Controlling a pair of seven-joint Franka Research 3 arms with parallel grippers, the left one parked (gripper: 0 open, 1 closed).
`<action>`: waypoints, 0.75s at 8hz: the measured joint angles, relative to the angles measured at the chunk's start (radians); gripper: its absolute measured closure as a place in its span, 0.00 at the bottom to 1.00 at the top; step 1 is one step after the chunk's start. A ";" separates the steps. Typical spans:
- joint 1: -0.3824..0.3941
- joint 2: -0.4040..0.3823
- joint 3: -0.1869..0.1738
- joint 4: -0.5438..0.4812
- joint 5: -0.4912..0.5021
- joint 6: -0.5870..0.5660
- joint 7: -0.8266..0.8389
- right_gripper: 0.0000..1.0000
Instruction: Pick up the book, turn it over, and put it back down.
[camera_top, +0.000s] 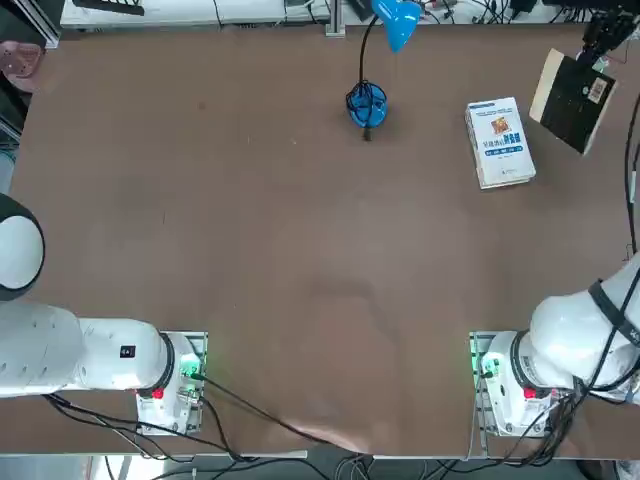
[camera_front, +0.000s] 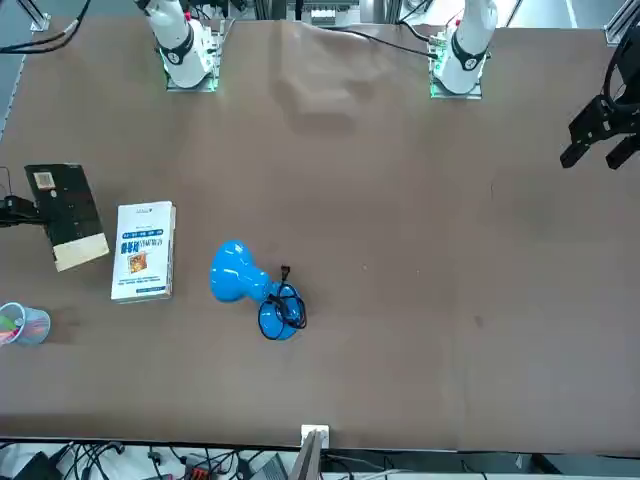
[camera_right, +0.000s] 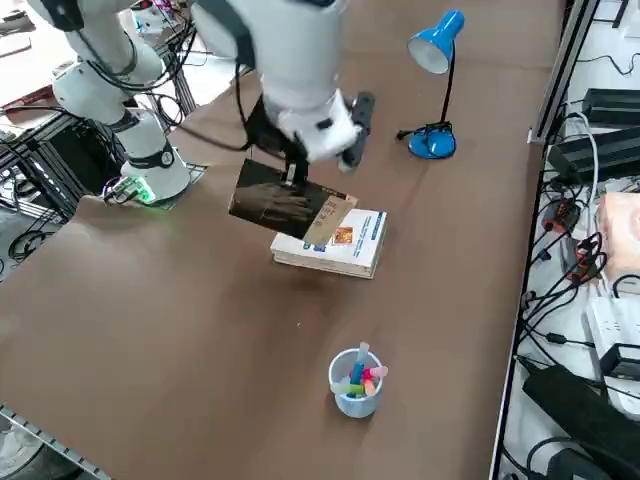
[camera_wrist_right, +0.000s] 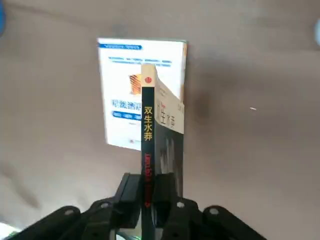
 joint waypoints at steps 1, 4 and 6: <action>0.066 -0.009 0.003 0.000 -0.120 0.004 0.035 0.90; 0.294 -0.012 0.007 -0.009 -0.466 0.005 0.192 0.90; 0.396 -0.011 0.008 -0.040 -0.612 0.004 0.293 0.90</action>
